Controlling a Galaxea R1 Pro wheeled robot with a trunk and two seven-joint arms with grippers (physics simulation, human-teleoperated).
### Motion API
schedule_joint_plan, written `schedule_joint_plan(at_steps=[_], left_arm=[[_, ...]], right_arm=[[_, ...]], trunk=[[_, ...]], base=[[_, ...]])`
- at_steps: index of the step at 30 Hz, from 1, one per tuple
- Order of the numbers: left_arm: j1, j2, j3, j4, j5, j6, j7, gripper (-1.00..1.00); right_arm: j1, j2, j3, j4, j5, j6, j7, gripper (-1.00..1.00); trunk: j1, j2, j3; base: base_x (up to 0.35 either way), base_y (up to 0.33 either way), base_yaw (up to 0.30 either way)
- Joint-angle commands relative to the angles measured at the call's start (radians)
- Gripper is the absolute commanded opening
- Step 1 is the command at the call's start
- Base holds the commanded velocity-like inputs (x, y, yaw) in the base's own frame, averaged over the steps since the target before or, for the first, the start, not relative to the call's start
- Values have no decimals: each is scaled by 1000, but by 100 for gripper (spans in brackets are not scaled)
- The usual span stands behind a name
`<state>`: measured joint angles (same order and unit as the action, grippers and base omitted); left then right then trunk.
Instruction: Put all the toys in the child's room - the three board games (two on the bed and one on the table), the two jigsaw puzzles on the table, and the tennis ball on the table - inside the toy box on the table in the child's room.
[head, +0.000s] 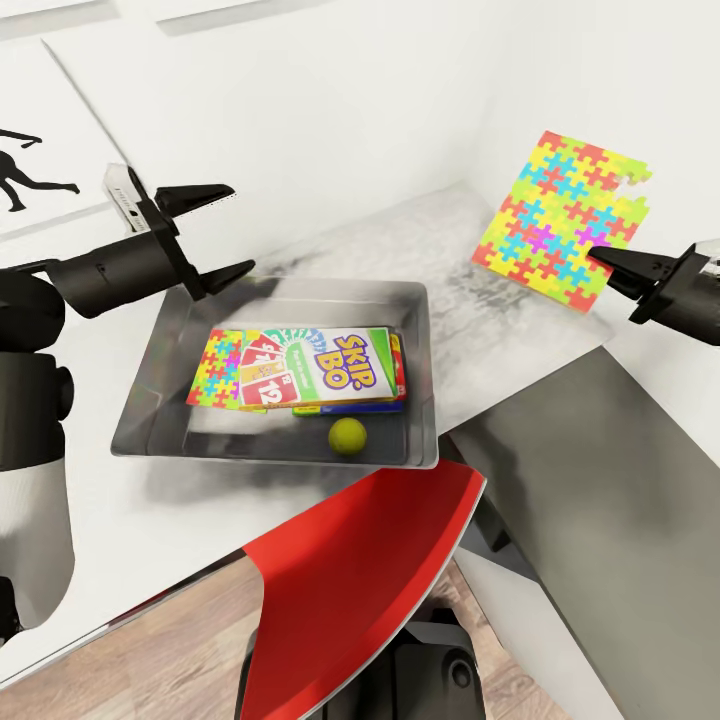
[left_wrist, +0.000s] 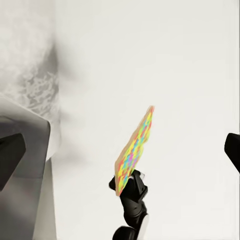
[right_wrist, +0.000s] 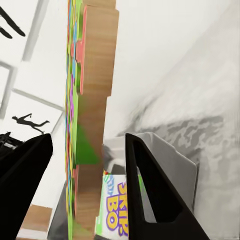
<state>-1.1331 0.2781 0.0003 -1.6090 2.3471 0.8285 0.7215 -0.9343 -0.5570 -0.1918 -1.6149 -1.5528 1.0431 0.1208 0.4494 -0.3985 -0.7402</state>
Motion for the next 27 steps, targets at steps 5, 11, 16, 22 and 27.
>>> schedule_joint_plan(at_steps=[5, 11, 16, 22, 27], left_arm=[[-1, 1, 1, 0, 9, 0, -25, 100], [-4, 0, 1, 0, 9, 0, -40, 100], [-10, 0, 1, 0, 9, 0, -46, 100], [-20, -1, 1, 0, 9, 1, -49, 100], [-25, -4, 1, 0, 9, 1, -50, 100]], right_arm=[[5, -10, 23, 0, 3, 4, 9, -100], [9, -14, 33, 0, -1, 4, 7, -100], [16, -17, 34, 0, -4, 4, 7, -100], [29, -26, 34, 0, -10, 4, 8, -100], [45, -33, 34, 0, -12, 4, 10, -100]], trunk=[[1, -2, -1], [1, -2, -1], [1, -2, -1], [1, -2, -1], [1, -2, -1]], base=[[0, 0, 0], [-79, 0, 0], [-224, 0, 0], [-221, 0, 0], [-92, 0, 0]])
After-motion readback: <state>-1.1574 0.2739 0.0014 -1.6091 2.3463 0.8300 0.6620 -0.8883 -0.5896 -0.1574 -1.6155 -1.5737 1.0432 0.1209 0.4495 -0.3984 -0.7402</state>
